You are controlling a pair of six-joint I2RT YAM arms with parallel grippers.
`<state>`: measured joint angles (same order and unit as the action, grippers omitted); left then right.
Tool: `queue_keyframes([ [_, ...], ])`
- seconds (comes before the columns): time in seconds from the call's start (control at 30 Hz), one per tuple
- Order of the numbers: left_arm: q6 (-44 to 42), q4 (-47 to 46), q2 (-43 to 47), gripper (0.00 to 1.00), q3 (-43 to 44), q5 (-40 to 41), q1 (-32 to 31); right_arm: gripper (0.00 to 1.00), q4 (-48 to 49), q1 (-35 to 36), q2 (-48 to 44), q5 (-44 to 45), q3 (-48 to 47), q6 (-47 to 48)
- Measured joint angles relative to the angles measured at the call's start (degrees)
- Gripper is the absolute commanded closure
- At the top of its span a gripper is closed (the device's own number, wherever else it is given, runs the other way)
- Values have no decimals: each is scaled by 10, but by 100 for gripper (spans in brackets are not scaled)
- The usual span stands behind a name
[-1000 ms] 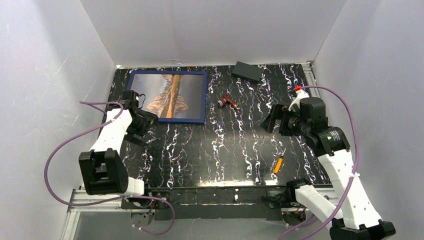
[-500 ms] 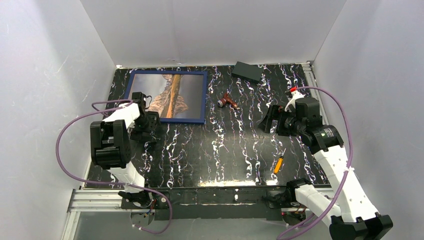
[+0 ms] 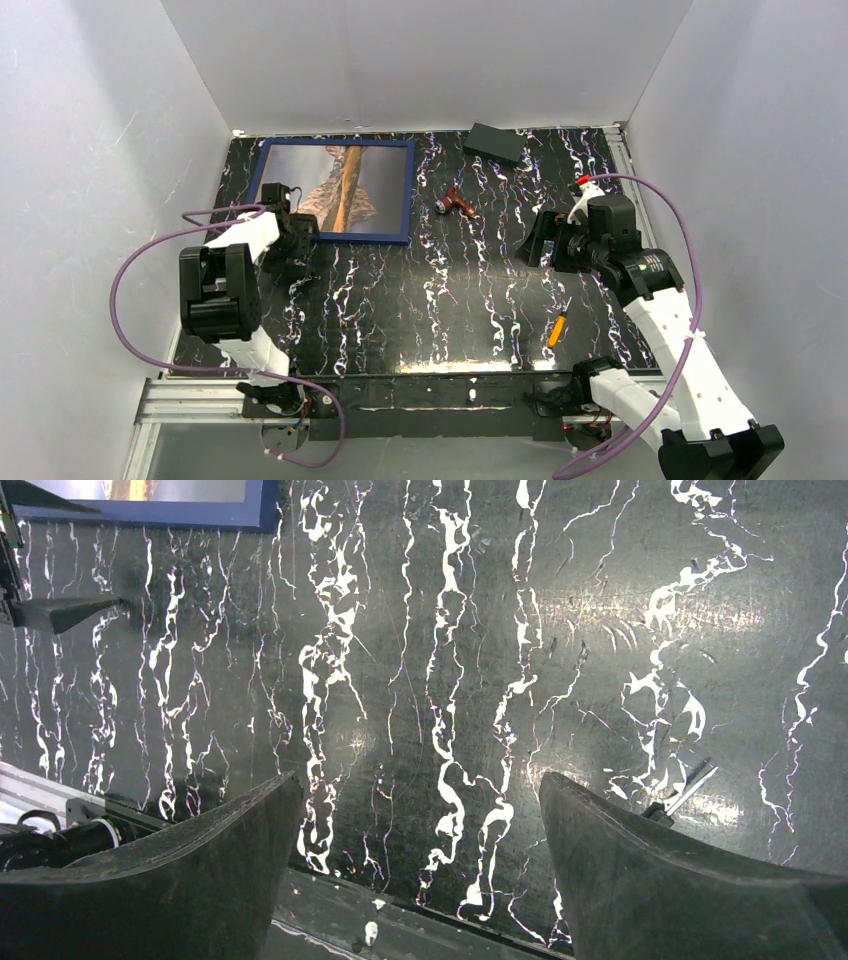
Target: Take the photo out of the frame
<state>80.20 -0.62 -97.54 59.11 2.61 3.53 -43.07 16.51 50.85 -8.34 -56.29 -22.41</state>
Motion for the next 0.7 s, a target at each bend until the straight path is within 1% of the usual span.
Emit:
queue_keyframes([
  [0.17, 2, -112, 28, 0, -43, -9, 0, 5, 0, 0, 0, 0, 0, 0],
  [0.27, 5, -135, 17, 0, -36, -13, -1, 5, 2, 0, 5, -5, 0, 1],
  [0.4, 14, -143, -6, 0, -11, -14, -2, 5, 5, 0, 14, -10, 0, 1],
  [0.53, 24, -132, -19, 17, 7, -6, -6, 5, 7, 0, 15, -10, 0, 1],
  [0.63, 27, -120, -20, 26, 8, 14, -13, 5, 10, 0, 15, -10, 0, 0],
  [0.7, 28, -115, -20, 30, 8, 26, -16, 5, 12, 0, 16, -11, 0, 0],
])
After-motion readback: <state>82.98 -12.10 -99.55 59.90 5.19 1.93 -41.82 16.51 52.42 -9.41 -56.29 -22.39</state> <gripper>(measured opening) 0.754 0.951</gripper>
